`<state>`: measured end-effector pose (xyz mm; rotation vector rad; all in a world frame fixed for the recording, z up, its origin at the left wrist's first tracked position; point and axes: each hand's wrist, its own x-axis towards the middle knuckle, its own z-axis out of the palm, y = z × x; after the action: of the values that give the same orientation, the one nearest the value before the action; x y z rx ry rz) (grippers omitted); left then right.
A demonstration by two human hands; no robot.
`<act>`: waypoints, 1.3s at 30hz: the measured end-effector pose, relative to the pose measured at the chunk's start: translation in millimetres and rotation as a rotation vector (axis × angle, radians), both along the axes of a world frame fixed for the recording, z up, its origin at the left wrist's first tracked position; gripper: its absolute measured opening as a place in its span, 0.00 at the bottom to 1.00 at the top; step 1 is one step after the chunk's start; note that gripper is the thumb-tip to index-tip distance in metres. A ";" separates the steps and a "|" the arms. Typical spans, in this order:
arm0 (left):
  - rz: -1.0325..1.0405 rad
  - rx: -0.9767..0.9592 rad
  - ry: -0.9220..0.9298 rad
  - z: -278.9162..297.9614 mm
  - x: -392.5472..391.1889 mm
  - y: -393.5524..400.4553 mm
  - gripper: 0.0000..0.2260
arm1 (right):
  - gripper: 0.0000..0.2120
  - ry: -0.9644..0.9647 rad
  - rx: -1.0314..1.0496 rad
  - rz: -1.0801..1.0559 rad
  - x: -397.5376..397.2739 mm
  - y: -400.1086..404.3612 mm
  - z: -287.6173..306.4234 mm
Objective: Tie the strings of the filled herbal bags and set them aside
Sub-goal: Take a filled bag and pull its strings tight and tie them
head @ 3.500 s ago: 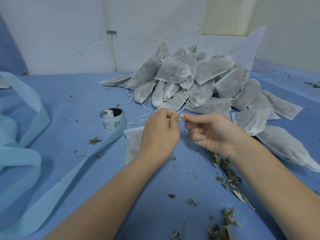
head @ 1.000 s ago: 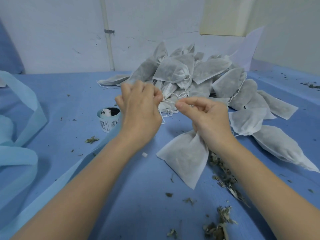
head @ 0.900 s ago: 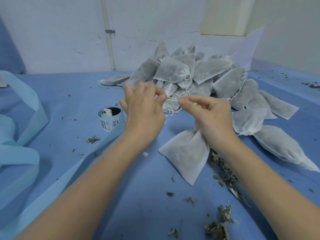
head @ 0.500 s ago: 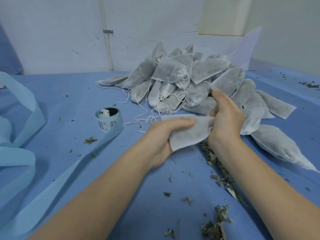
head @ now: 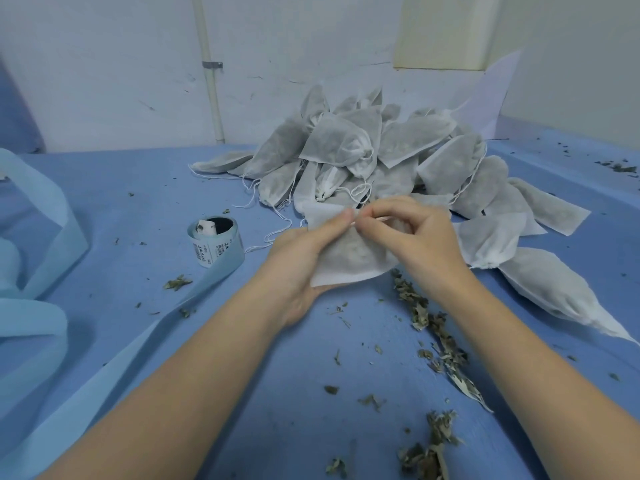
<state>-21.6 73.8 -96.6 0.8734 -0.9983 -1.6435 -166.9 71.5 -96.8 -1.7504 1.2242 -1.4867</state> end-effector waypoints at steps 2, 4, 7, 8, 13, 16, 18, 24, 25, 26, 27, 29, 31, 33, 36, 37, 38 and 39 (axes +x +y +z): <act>0.071 -0.005 -0.067 -1.2 1.2 -2.8 0.09 | 0.05 0.066 -0.011 -0.006 0.4 -0.2 -1.5; 0.115 -0.054 -0.140 -2.9 2.6 -5.0 0.08 | 0.04 0.112 -0.021 -0.014 1.4 -0.9 -2.9; 0.198 -0.124 -0.249 -3.5 4.9 -5.7 0.09 | 0.06 0.165 -0.017 0.000 5.8 -2.3 -3.1; 0.230 -0.135 -0.273 -2.5 6.7 -6.0 0.10 | 0.06 0.155 0.008 0.029 7.7 -3.3 -2.5; 0.457 -0.139 -0.306 6.7 27.8 -16.4 0.10 | 0.12 -0.262 0.239 0.174 23.4 -17.1 4.0; 0.629 -0.098 -0.277 15.1 46.8 -27.6 0.08 | 0.17 -0.008 0.302 0.137 37.0 -30.6 0.2; 0.737 -0.097 -0.288 22.3 60.7 -32.9 0.09 | 0.19 0.349 0.282 0.122 53.4 -36.7 -3.8; 1.029 -0.112 -0.515 31.3 104.4 -42.3 0.14 | 0.32 0.581 0.209 0.213 107.2 -55.6 -6.5; 1.029 -0.101 -0.521 30.7 109.1 -43.8 0.14 | 0.34 0.556 0.205 0.231 112.2 -58.1 -7.3; 1.018 -0.092 -0.515 30.6 112.1 -45.0 0.14 | 0.34 0.534 0.191 0.241 116.1 -60.0 -8.3; 0.998 -0.082 -0.521 30.5 113.3 -46.0 0.14 | 0.32 0.520 0.172 0.242 119.2 -61.8 -9.5; 0.956 -0.054 -0.535 30.8 112.9 -46.8 0.13 | 0.29 0.517 0.138 0.252 123.1 -63.8 -10.8; 0.915 -0.027 -0.502 30.6 111.3 -47.8 0.12 | 0.23 0.513 0.137 0.282 126.1 -64.9 -12.2; 0.890 -0.011 -0.486 29.5 110.4 -48.3 0.11 | 0.17 0.483 0.158 0.294 128.9 -66.9 -13.5; 0.918 -0.035 -0.565 28.2 111.6 -47.8 0.10 | 0.26 0.479 0.190 0.268 134.5 -69.6 -15.5; 0.929 -0.051 -0.625 27.4 111.6 -47.3 0.12 | 0.29 0.492 0.186 0.247 135.7 -71.0 -16.9; 0.934 -0.066 -0.677 26.6 111.2 -46.6 0.14 | 0.31 0.495 0.180 0.228 136.9 -71.1 -18.1; 0.927 -0.073 -0.713 24.9 110.4 -46.7 0.15 | 0.32 0.486 0.175 0.217 138.5 -70.5 -19.3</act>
<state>88.8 27.1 -71.7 1.6142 -0.8745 -0.4992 -28.4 1.0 -116.1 -2.1125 1.2930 -0.8280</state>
